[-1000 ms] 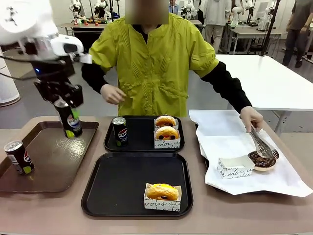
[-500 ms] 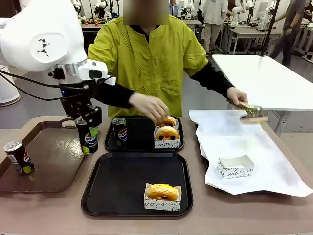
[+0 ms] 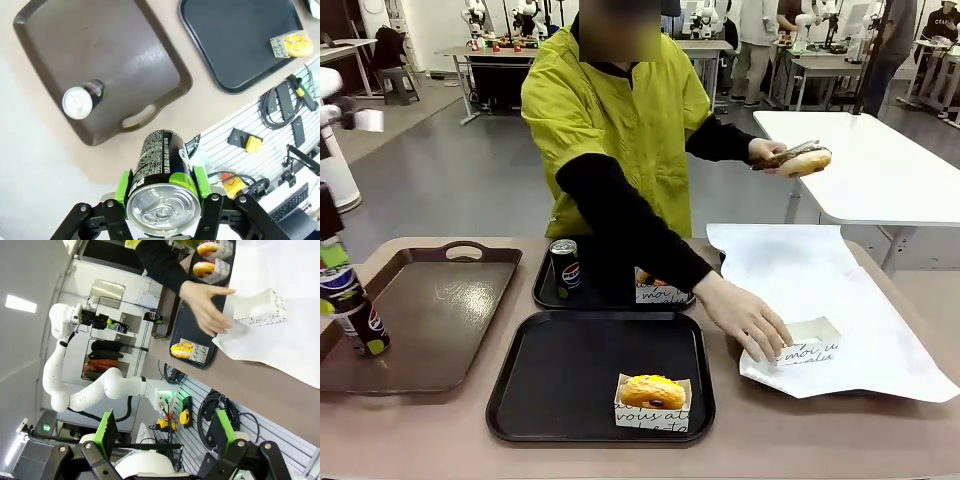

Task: Set up donuts and drinks on trays.
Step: Pick up one Pepsi coke from the Handle tray and place it on the Flat Tray without a Pepsi coke.

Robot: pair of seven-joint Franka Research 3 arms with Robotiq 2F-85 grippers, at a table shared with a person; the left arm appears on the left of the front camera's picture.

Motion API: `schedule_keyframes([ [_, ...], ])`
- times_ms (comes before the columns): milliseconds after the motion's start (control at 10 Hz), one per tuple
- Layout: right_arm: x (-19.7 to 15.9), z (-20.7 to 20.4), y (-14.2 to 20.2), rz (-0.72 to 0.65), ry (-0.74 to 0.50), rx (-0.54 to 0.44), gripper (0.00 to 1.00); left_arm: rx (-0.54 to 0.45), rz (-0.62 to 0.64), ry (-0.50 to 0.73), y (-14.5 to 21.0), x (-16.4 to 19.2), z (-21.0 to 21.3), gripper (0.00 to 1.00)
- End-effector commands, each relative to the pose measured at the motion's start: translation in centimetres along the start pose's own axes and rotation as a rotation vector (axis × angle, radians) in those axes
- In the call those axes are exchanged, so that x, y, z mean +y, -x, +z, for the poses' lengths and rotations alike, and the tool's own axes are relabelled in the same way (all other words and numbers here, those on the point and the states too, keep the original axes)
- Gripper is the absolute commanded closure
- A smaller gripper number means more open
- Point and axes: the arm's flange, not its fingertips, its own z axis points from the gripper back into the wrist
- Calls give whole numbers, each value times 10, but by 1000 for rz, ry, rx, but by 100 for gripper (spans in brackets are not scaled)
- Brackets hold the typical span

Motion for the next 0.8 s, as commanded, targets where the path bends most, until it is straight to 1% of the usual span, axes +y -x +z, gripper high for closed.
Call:
schedule_keyframes([
  [0, 1, 0, 1, 16, -14, -5, 0, -37, 18, -6, -9, 3, -4, 41],
  [100, 1, 0, 1, 16, -14, -5, 0, -61, 57, -20, 1, 1, -4, 41],
  [200, 1, 0, 1, 16, -14, -5, 0, -13, 17, 4, 5, 6, 2, 41],
  [700, 1, 0, 1, 16, -14, -5, 0, -13, 17, 4, 5, 6, 2, 41],
])
